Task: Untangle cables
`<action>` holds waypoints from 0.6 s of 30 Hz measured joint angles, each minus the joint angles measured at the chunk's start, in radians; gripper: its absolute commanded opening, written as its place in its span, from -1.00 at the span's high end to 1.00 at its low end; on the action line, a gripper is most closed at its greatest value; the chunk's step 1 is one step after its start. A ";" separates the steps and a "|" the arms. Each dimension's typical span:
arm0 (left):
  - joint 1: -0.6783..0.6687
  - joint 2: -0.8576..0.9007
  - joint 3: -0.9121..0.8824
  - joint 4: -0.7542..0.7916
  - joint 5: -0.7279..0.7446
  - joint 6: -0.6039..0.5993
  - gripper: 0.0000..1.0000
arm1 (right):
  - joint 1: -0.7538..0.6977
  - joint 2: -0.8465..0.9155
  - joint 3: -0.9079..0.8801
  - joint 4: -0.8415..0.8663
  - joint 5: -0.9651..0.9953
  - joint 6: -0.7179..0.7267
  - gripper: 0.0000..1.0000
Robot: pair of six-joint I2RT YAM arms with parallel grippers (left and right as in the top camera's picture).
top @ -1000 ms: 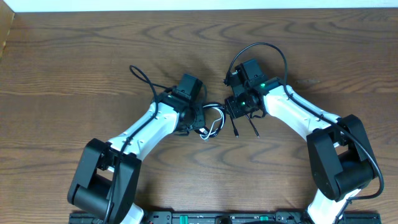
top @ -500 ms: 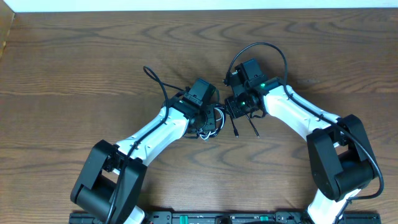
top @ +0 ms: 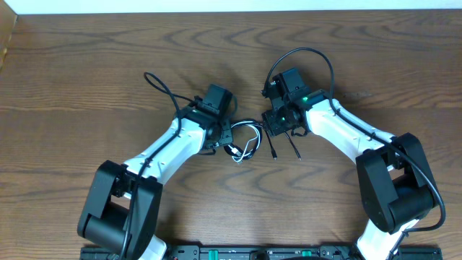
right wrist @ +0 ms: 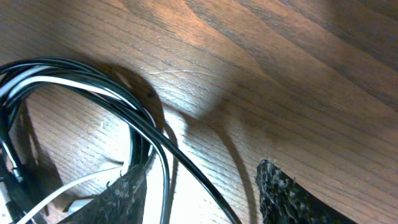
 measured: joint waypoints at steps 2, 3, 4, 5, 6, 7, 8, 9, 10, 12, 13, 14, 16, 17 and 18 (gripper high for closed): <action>0.011 0.000 0.000 -0.002 0.033 0.038 0.08 | 0.000 0.000 0.000 0.002 0.005 0.000 -0.07; 0.014 0.000 0.000 -0.008 0.049 0.053 0.08 | 0.000 0.000 0.000 0.003 0.007 0.000 -0.08; 0.014 0.000 0.000 -0.014 0.062 0.066 0.07 | 0.000 0.000 0.000 0.003 0.010 0.000 -0.09; 0.014 0.000 0.000 -0.019 0.074 0.077 0.06 | 0.000 0.000 0.000 0.005 0.011 0.000 -0.10; 0.014 0.000 0.000 -0.022 0.085 0.084 0.06 | 0.000 0.000 -0.001 0.008 0.013 0.000 -0.10; 0.014 0.000 0.000 -0.023 0.097 0.093 0.06 | 0.000 0.000 -0.002 0.014 0.013 0.000 -0.13; 0.014 0.000 0.000 -0.023 0.106 0.097 0.06 | 0.000 0.000 -0.007 0.023 0.014 0.000 -0.12; 0.014 0.000 0.000 -0.023 0.114 0.098 0.05 | 0.000 0.000 -0.010 0.028 0.015 0.000 -0.13; 0.014 0.000 0.000 -0.023 0.121 0.097 0.06 | 0.000 0.000 -0.015 0.035 0.016 0.000 -0.11; 0.014 0.000 0.000 -0.022 0.140 0.096 0.05 | 0.000 0.000 -0.026 0.045 0.016 0.000 -0.04; 0.014 0.000 0.000 -0.021 0.148 0.096 0.06 | 0.001 0.000 -0.028 0.045 0.016 -0.001 0.02; 0.014 0.000 0.000 -0.020 0.154 0.095 0.06 | 0.001 0.000 -0.030 0.046 0.017 0.000 0.05; 0.014 0.000 0.000 -0.017 0.167 0.092 0.07 | 0.001 0.000 -0.031 0.048 0.017 0.000 0.07; 0.014 0.000 0.000 -0.016 0.171 0.087 0.07 | 0.001 0.000 -0.031 0.048 0.017 0.000 0.07; 0.014 0.000 0.000 -0.016 0.174 0.079 0.07 | 0.001 0.000 -0.031 0.048 0.017 0.000 0.07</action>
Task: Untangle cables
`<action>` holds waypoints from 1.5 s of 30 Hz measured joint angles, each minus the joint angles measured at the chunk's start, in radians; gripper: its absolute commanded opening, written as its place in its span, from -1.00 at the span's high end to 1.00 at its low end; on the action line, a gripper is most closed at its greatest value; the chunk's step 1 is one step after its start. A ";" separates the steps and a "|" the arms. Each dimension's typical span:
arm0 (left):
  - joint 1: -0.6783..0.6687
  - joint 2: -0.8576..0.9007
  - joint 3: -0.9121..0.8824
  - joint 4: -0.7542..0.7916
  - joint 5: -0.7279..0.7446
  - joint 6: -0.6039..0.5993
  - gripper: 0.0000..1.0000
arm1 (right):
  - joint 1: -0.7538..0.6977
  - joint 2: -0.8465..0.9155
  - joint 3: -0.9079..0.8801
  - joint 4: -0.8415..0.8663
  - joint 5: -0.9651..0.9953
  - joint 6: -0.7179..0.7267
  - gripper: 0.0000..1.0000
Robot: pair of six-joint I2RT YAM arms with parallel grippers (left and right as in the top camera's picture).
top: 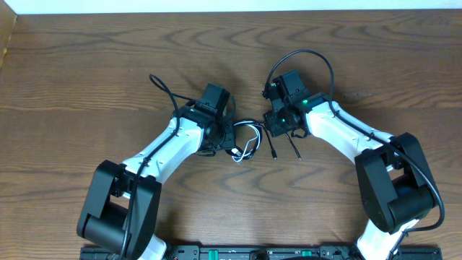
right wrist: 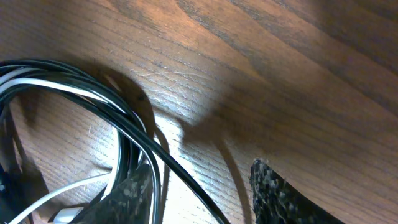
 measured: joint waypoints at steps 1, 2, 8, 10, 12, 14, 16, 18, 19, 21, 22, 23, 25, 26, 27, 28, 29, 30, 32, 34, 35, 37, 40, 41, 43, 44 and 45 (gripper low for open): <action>0.000 0.000 0.000 0.000 0.002 -0.007 0.07 | 0.000 0.000 0.000 0.000 0.000 0.000 0.08; 0.000 0.000 0.000 0.000 0.003 -0.014 0.07 | 0.000 0.000 0.000 0.000 0.000 0.000 0.10; 0.000 0.000 -0.010 0.021 0.005 -0.055 0.08 | 0.014 0.000 0.000 0.002 -0.001 0.000 0.25; 0.000 0.000 -0.026 0.045 0.005 -0.062 0.08 | 0.018 0.000 0.000 0.002 -0.002 0.000 0.29; 0.000 0.000 -0.046 0.068 0.005 -0.068 0.08 | 0.023 0.000 0.000 0.002 -0.001 0.000 0.31; -0.001 0.001 -0.063 0.082 0.005 -0.078 0.08 | 0.029 0.000 0.000 0.002 -0.001 0.000 0.32; -0.001 0.001 -0.072 0.085 0.005 -0.082 0.08 | 0.038 0.000 0.000 0.002 -0.001 0.000 0.28; -0.001 0.001 -0.073 0.089 0.005 -0.085 0.08 | 0.047 0.000 -0.001 0.002 -0.001 0.001 0.07; -0.001 0.001 -0.073 0.092 0.005 -0.085 0.09 | 0.050 0.000 -0.001 0.002 -0.001 0.003 0.01; -0.001 0.001 -0.073 0.096 0.006 -0.089 0.26 | 0.055 0.000 -0.001 0.002 -0.001 0.002 -0.11; -0.001 0.001 -0.073 0.100 0.006 -0.090 0.29 | 0.056 0.000 -0.001 0.003 -0.001 0.000 -0.14; -0.001 0.001 -0.073 0.104 0.006 -0.090 0.31 | 0.057 0.000 -0.001 0.003 -0.001 0.000 -0.14; -0.001 0.001 -0.073 0.108 0.006 -0.088 0.31 | 0.057 0.000 -0.001 0.003 0.001 0.000 -0.15; -0.001 0.001 -0.073 0.108 0.006 -0.089 0.31 | 0.057 0.000 -0.001 0.003 0.005 0.000 -0.15; -0.001 0.001 -0.073 0.110 0.006 -0.089 0.31 | 0.057 0.000 -0.001 0.003 0.010 0.000 -0.14; -0.001 0.001 -0.073 0.111 0.006 -0.089 0.31 | 0.057 0.000 -0.001 0.003 0.019 0.000 -0.15; -0.001 0.001 -0.073 0.113 0.006 -0.089 0.31 | 0.057 0.000 -0.001 0.001 0.027 0.000 -0.15; -0.001 0.001 -0.073 0.113 0.006 -0.089 0.31 | 0.057 0.000 -0.001 -0.005 0.034 0.000 -0.15; -0.001 0.001 -0.073 0.114 0.006 -0.089 0.31 | 0.057 0.000 -0.001 -0.027 0.045 -0.006 -0.04; -0.001 0.001 -0.073 0.114 0.006 -0.089 0.31 | 0.057 0.000 -0.001 -0.060 0.049 -0.020 -0.05; -0.001 0.001 -0.073 0.114 0.006 -0.089 0.31 | 0.057 0.000 -0.001 -0.079 0.050 -0.029 -0.06; -0.001 0.001 -0.073 0.114 0.006 -0.089 0.31 | 0.057 0.000 -0.002 -0.118 0.045 -0.058 -0.06; -0.001 0.001 -0.073 0.114 0.006 -0.089 0.31 | 0.057 0.000 -0.002 -0.154 0.031 -0.094 -0.04; -0.001 0.001 -0.073 0.114 0.006 -0.089 0.31 | 0.057 0.000 -0.002 -0.160 0.027 -0.102 -0.02; -0.001 0.001 -0.073 0.114 0.006 -0.089 0.31 | 0.057 0.000 -0.002 -0.166 0.023 -0.116 0.06; -0.001 0.001 -0.073 0.114 0.006 -0.089 0.31 | 0.057 0.000 -0.002 -0.171 0.021 -0.121 0.17; -0.001 0.001 -0.073 0.114 0.006 -0.089 0.31 | 0.057 0.000 -0.002 -0.178 0.020 -0.128 0.24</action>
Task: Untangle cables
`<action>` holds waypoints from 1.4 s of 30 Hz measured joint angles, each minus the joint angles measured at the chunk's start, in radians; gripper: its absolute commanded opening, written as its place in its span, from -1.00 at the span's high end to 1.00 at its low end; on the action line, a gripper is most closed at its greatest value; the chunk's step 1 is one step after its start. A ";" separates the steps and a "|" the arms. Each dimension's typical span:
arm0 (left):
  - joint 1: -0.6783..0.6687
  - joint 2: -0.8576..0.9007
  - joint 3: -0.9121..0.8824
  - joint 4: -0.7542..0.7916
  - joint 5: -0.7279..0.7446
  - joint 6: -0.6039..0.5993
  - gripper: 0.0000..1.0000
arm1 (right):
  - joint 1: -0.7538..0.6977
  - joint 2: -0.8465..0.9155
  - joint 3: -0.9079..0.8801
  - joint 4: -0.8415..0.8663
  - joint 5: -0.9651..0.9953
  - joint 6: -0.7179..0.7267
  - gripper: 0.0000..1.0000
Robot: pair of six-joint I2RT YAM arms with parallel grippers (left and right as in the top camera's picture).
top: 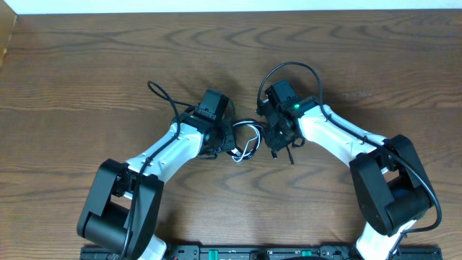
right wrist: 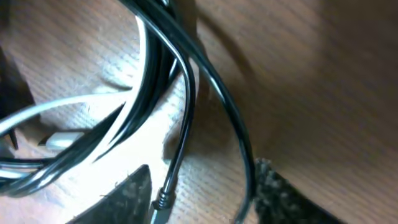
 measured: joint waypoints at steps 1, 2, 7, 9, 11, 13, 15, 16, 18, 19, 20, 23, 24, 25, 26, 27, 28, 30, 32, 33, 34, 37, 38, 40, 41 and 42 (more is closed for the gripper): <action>0.000 0.000 0.000 0.000 0.000 0.000 0.31 | 0.000 0.000 0.000 -0.013 -0.002 0.001 0.27; 0.000 0.000 0.000 0.000 0.000 0.000 0.31 | 0.000 0.000 0.000 -0.019 -0.003 -0.003 0.28; 0.000 0.000 0.000 0.000 0.000 0.000 0.31 | 0.000 0.000 0.000 -0.032 -0.004 -0.006 0.24; 0.000 0.000 0.000 0.000 0.000 0.000 0.31 | 0.000 0.000 0.000 -0.032 -0.004 -0.006 0.24; 0.000 0.000 0.000 0.000 0.000 0.000 0.31 | 0.003 0.000 0.000 -0.032 -0.004 -0.006 0.24; 0.000 0.000 0.000 0.000 0.000 0.000 0.31 | 0.011 0.000 0.000 -0.033 -0.003 -0.006 0.24; 0.000 0.000 0.000 0.000 0.000 0.000 0.31 | 0.026 0.000 0.000 -0.033 -0.001 -0.006 0.22; 0.000 0.000 0.000 0.000 0.000 0.000 0.31 | 0.038 0.000 0.000 -0.033 0.004 -0.006 0.22; 0.000 0.000 0.000 0.000 0.000 0.000 0.31 | 0.057 0.000 0.000 -0.034 0.008 -0.006 0.21; 0.000 0.000 0.000 0.000 0.000 0.000 0.31 | 0.065 0.000 0.000 -0.034 0.014 -0.006 0.22; 0.000 0.000 0.000 0.000 0.000 0.000 0.31 | 0.072 0.000 0.000 -0.034 0.018 -0.006 0.25; 0.000 0.000 0.000 0.000 0.000 0.000 0.31 | 0.079 0.000 0.000 -0.034 0.026 -0.008 0.45; 0.000 0.000 0.000 0.000 0.000 0.000 0.31 | 0.079 0.000 0.000 -0.033 0.029 -0.011 0.58; 0.000 0.000 0.000 0.000 0.000 0.000 0.30 | 0.079 0.000 0.000 -0.033 0.034 -0.011 0.77; 0.000 0.000 0.000 0.000 0.000 0.000 0.31 | 0.079 0.000 0.000 -0.032 0.048 -0.009 0.94; 0.000 0.000 0.000 0.000 0.000 0.000 0.31 | 0.079 0.000 0.000 -0.030 0.058 -0.014 0.98; 0.000 0.000 0.000 0.000 0.000 0.000 0.31 | 0.079 0.000 0.000 -0.027 0.071 -0.014 0.98; 0.000 0.000 0.000 0.000 0.000 0.000 0.31 | 0.078 0.000 0.000 -0.021 0.100 -0.012 0.98; 0.000 0.000 0.000 0.000 0.000 0.000 0.31 | 0.079 0.006 0.000 -0.013 0.116 -0.012 0.98; 0.000 0.000 0.000 0.000 0.000 0.000 0.31 | 0.079 0.012 0.000 -0.008 0.121 -0.012 0.98; 0.000 0.000 0.000 0.000 0.000 0.000 0.30 | 0.079 0.019 0.000 -0.005 0.126 -0.012 0.98; 0.000 0.000 0.000 0.001 0.000 0.000 0.30 | 0.079 0.023 0.000 0.005 0.148 -0.013 0.95; 0.000 0.000 0.000 0.002 0.000 0.000 0.31 | 0.079 0.024 0.000 0.010 0.161 -0.011 0.94; 0.000 0.000 0.000 0.002 0.000 0.000 0.30 | 0.079 0.024 0.000 0.021 0.186 -0.001 0.95; 0.000 0.000 0.000 0.002 0.000 0.000 0.32 | 0.079 0.026 0.000 0.026 0.201 0.007 0.98; 0.000 0.000 0.000 0.002 0.000 0.000 0.46 | 0.079 0.026 0.000 0.031 0.216 0.014 0.98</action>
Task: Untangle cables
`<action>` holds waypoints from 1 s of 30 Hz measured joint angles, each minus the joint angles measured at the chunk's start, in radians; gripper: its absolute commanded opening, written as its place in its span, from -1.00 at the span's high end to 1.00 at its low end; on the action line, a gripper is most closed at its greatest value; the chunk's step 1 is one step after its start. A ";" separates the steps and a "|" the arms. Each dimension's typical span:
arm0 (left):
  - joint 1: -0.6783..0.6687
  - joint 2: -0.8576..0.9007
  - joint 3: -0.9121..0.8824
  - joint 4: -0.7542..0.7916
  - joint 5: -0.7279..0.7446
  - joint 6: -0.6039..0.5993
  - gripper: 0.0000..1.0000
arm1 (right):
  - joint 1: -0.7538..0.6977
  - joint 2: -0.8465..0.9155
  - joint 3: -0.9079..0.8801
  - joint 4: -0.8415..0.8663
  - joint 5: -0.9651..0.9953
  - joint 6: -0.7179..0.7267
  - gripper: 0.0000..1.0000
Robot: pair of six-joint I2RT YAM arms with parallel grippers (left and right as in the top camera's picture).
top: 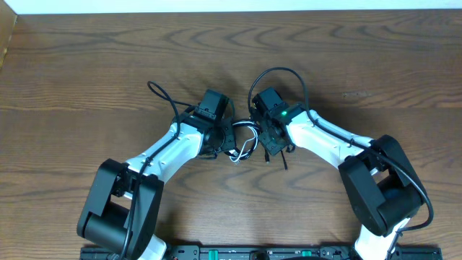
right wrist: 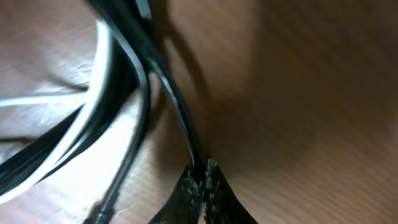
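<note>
A small tangle of black and white cables [top: 244,141] lies on the wooden table [top: 375,50] between my two arms. In the right wrist view my right gripper [right wrist: 203,173] is shut on one thin black cable [right wrist: 180,118]. That cable runs up from the fingertips into the bundle beside a white cable [right wrist: 93,102]. Overhead, the right gripper [top: 268,144] sits at the tangle's right edge, with loose black ends [top: 280,160] trailing below it. My left gripper [top: 225,140] is at the tangle's left edge, its jaws hidden under the wrist.
Each arm's own black camera lead arches over its wrist, one lead [top: 276,72] on the right and another lead [top: 160,94] on the left. A pale wall strip [top: 231,4] marks the table's far edge.
My right gripper was open with black cables lying between its fingers; now it is shut on one black cable. Its wrist has shifted a little left, closer to the tangle. The left arm is unchanged.
The right gripper stood open beside the cable loop, to its right, at the first two moments, while the left wrist edged up to the tangle. Then the right gripper was open over the black strands. Now it has closed on one.
</note>
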 measured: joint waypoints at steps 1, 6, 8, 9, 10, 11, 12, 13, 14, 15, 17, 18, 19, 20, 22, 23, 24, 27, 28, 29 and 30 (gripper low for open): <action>0.000 0.000 0.000 0.000 0.000 -0.005 0.53 | 0.000 0.000 0.000 0.004 0.013 0.008 0.98; 0.000 0.000 0.000 0.003 0.000 -0.002 0.74 | 0.000 0.000 0.000 0.012 0.044 0.026 0.98; 0.000 0.000 0.000 0.003 0.000 -0.005 0.84 | 0.000 0.000 0.000 0.007 0.050 0.036 0.99; 0.000 0.000 0.000 0.005 0.001 -0.003 0.85 | 0.000 0.000 0.003 -0.008 0.052 0.046 0.98; 0.000 0.000 0.000 0.006 0.003 -0.003 0.85 | 0.000 0.000 0.008 -0.027 0.055 0.055 0.99; 0.000 0.000 0.000 0.007 0.005 -0.003 0.85 | 0.000 0.000 0.014 -0.043 0.055 0.062 0.99; 0.000 0.000 0.000 0.007 0.006 -0.002 0.85 | 0.000 0.000 0.023 -0.063 0.056 0.069 0.98; 0.000 0.000 0.000 0.007 0.007 -0.002 0.85 | 0.000 0.000 0.034 -0.082 0.057 0.073 0.98; 0.000 0.000 0.000 0.007 0.008 -0.002 0.85 | 0.000 0.000 0.047 -0.097 0.058 0.077 0.98; 0.000 0.000 0.000 0.007 0.008 -0.002 0.84 | 0.000 0.000 0.055 -0.105 0.058 0.079 0.98; 0.000 0.000 0.000 0.007 0.008 -0.001 0.85 | 0.000 0.000 0.071 -0.117 0.057 0.085 0.98; 0.000 0.000 0.000 0.006 0.007 0.000 0.85 | 0.000 0.000 0.075 -0.120 0.055 0.088 0.99; 0.000 0.000 0.000 0.007 0.008 0.000 0.85 | 0.000 0.000 0.076 -0.120 0.053 0.089 0.98; 0.000 0.000 0.000 0.007 0.008 0.000 0.85 | 0.000 0.000 0.076 -0.121 0.049 0.091 0.99; 0.000 0.000 0.000 0.008 0.008 0.000 0.85 | 0.000 0.000 0.076 -0.123 0.040 0.093 0.99; 0.000 0.000 0.000 0.009 0.008 0.000 0.85 | 0.000 0.000 0.076 -0.124 0.034 0.094 0.98; 0.000 0.000 0.000 0.011 0.007 0.000 0.85 | 0.000 0.000 0.076 -0.123 0.026 0.095 0.99; 0.000 0.000 0.000 0.017 0.007 0.000 0.85 | -0.004 0.000 0.076 -0.124 -0.017 0.092 0.98; 0.000 0.000 0.000 0.019 0.007 0.000 0.85 | -0.007 0.000 0.076 -0.124 -0.036 0.088 0.99; 0.000 0.000 0.000 0.021 0.007 0.000 0.85 | -0.010 0.000 0.077 -0.124 -0.051 0.087 0.98; 0.000 0.000 0.000 0.024 0.007 0.000 0.85 | -0.014 0.000 0.077 -0.124 -0.068 0.084 0.98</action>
